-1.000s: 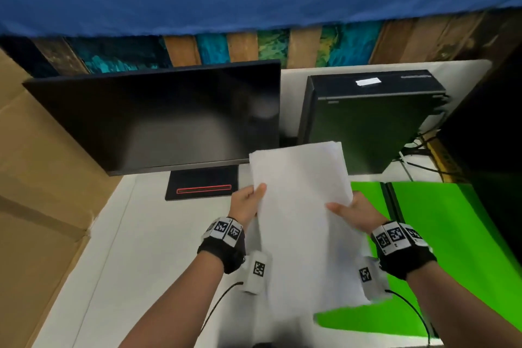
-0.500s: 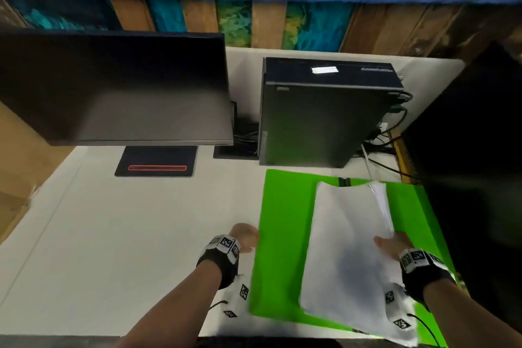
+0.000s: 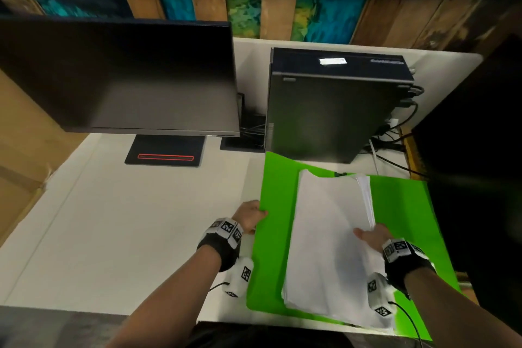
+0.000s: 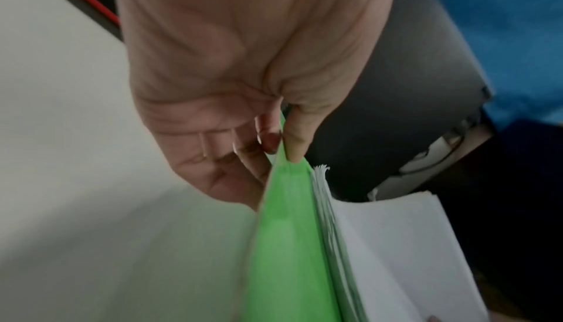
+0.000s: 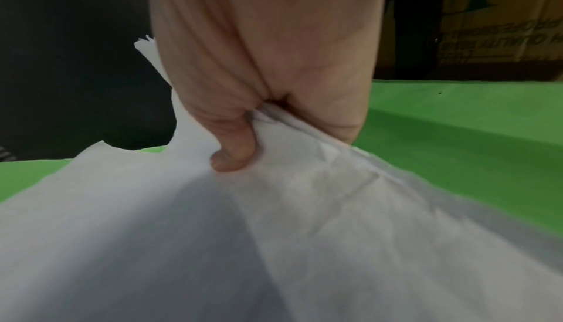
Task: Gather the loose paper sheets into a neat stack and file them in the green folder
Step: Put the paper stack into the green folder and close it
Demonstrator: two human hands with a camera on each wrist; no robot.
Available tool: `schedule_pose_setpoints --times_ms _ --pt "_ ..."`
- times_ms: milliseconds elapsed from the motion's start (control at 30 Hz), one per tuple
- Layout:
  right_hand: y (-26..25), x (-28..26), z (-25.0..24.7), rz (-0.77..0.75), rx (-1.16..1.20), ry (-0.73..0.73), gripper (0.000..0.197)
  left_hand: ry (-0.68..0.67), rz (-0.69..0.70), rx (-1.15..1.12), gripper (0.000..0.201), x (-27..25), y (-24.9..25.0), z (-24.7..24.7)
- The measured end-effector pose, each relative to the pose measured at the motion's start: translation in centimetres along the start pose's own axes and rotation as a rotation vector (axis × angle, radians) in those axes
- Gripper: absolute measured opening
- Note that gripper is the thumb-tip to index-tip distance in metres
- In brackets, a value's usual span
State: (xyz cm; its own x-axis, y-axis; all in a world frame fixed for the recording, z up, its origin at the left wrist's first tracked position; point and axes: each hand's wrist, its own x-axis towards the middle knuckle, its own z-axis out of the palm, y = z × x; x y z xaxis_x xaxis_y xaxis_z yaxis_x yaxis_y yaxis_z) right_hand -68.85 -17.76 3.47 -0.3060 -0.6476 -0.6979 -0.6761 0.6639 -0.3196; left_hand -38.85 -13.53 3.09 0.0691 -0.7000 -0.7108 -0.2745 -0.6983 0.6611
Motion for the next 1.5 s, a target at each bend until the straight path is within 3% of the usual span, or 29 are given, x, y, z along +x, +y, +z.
schedule_pose_setpoints --times_ms 167,267,500,700,1167,1500 --pt "-2.3 0.1 0.8 -0.068 0.002 0.05 0.063 0.11 0.217 0.002 0.029 -4.1 0.7 -7.4" --pt "-4.0 -0.8 2.1 -0.091 -0.011 0.067 0.066 0.138 0.261 0.009 0.008 -6.9 0.1 -12.1" --pt "-8.6 -2.3 6.8 -0.203 -0.073 0.066 0.06 0.181 0.306 0.102 0.036 -11.1 -0.7 -17.4" --pt "-11.2 -3.2 9.1 -0.234 -0.119 0.098 0.056 0.24 0.37 0.162 0.034 -12.0 -1.2 -20.2" --pt "-12.1 -4.1 13.2 -0.225 -0.145 0.057 0.053 0.188 0.434 0.117 0.031 -11.3 -0.7 -19.6" --pt "-11.4 -3.2 11.9 -0.234 -0.193 -0.037 0.06 0.045 0.379 -0.027 0.034 -11.5 0.7 -16.4"
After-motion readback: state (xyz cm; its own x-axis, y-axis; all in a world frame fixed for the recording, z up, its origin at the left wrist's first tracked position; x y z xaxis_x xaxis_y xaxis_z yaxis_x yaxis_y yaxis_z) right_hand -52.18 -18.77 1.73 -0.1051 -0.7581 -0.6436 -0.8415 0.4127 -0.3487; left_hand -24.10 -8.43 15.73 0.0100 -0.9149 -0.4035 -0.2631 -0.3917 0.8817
